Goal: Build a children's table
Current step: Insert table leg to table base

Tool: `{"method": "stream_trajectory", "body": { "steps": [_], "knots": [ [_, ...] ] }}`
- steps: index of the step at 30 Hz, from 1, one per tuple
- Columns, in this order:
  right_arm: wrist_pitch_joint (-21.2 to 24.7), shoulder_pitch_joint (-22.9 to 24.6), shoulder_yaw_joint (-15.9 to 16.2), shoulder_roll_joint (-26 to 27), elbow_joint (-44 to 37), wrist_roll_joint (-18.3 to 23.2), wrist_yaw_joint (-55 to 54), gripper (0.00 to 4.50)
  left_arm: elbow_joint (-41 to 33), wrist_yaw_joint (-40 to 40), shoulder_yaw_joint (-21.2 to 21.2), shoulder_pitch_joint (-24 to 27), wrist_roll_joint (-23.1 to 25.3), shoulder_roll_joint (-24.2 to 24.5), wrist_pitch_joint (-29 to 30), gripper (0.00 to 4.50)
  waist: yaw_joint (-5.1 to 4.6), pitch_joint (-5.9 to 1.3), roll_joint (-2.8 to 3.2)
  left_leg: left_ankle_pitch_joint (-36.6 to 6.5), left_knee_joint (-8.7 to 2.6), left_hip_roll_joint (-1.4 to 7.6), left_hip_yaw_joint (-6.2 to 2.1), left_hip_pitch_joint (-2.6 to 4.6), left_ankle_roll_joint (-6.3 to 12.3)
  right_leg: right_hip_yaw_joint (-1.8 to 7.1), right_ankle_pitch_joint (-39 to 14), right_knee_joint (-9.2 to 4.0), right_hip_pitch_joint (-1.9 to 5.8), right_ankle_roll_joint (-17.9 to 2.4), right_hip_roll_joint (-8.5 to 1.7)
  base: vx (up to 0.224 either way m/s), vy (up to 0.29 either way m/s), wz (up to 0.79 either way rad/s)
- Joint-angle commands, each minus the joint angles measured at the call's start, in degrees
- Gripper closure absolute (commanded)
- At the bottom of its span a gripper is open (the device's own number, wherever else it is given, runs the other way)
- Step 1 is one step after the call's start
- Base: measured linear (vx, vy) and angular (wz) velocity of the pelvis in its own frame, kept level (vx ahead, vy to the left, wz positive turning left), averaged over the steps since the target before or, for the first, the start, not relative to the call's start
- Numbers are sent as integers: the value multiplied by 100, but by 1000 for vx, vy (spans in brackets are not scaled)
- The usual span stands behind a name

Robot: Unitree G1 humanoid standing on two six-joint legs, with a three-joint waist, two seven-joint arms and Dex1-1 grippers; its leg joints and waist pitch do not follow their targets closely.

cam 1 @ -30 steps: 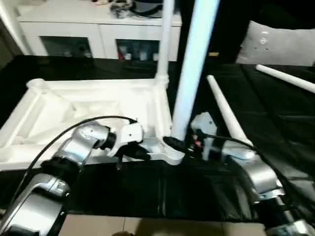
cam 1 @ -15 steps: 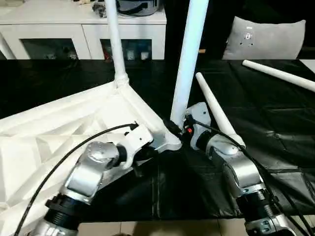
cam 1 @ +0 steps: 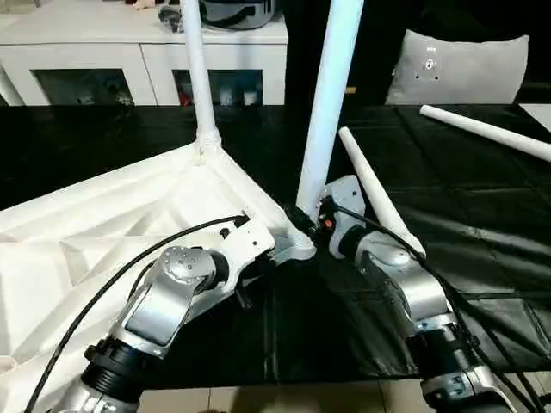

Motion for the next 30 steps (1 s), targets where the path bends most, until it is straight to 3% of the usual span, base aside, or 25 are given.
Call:
{"method": "stream_trajectory", "body": {
  "steps": [1,2,3,6,8,11,14,15,17,18,20,25,30],
  "knots": [
    [417,244,-62,-48,905,-162,-240,262,-273,-173,-201,-152,7,52,-185,450,28,-153,69,-2669,-455,358,-264,103,-376,243,-2163,-616,-46,-758,-444,0,0,0],
    [417,244,-62,-48,905,-162,-240,262,-273,-173,-201,-152,7,52,-185,450,28,-153,62,-2671,-451,356,-257,107,-377,244,-2130,-619,-49,-771,-442,0,0,0],
    [413,224,-82,-38,926,-151,-228,206,-223,-174,-212,-171,30,103,-236,450,33,-154,64,-2669,-447,355,-256,113,-376,246,-2094,-615,-49,-788,-443,0,0,0],
    [391,174,-103,-54,977,-153,-185,186,87,-165,-129,-303,51,278,-534,450,46,-165,64,-2643,-414,348,-236,130,-360,255,-1974,-624,-67,-863,-440,0,0,0],
    [394,175,-106,-68,966,-147,-166,166,166,-184,-117,-341,52,334,-644,450,56,-175,70,-2494,-441,353,-241,97,-350,244,-1783,-588,-25,-878,-432,0,0,0],
    [377,158,-122,-116,965,-137,-105,141,436,-246,-116,-448,30,466,-897,450,83,-242,81,-1775,-397,356,-205,55,-263,228,-535,-473,54,-1042,-408,0,0,0],
    [348,156,-124,-162,952,-143,-58,124,630,-267,-118,-527,19,518,-1043,450,103,-258,95,-1505,-362,338,-186,54,-197,210,-68,-434,85,-1140,-407,0,0,0],
    [328,149,-129,-174,968,-140,-42,117,702,-270,-131,-555,13,537,-1116,450,122,-307,98,-1083,-307,338,-178,33,-123,202,567,-369,125,-1228,-410,0,0,0],
    [319,217,-159,-258,827,-103,36,99,1002,-318,-150,-650,12,605,-1402,450,139,-313,105,-857,-288,330,-180,5,-56,183,976,-329,146,-1216,-395,0,0,0],
    [276,357,-177,-373,590,-34,198,79,1300,-401,-179,-737,14,673,-1677,450,174,-289,98,-970,-281,321,-169,21,18,179,898,-357,134,-1190,-398,0,0,0],
    [170,508,-185,-501,363,-18,318,77,1556,-481,-191,-812,-17,700,-1939,450,211,-280,81,-1171,-294,346,-170,26,-14,189,599,-369,143,-1149,-425,0,0,0],
    [13,858,-193,-820,-254,40,615,17,2024,-684,-266,-962,-52,777,-2553,450,213,-252,74,-1480,-332,359,-174,42,-123,198,-188,-428,122,-1075,-434,0,0,0],
    [-170,1108,-257,-1100,-736,184,972,7,2403,-906,-396,-1075,-48,866,-3084,450,227,-270,67,-1308,-296,350,-170,27,-27,201,106,-406,147,-1110,-442,0,0,0]
  ]
}}
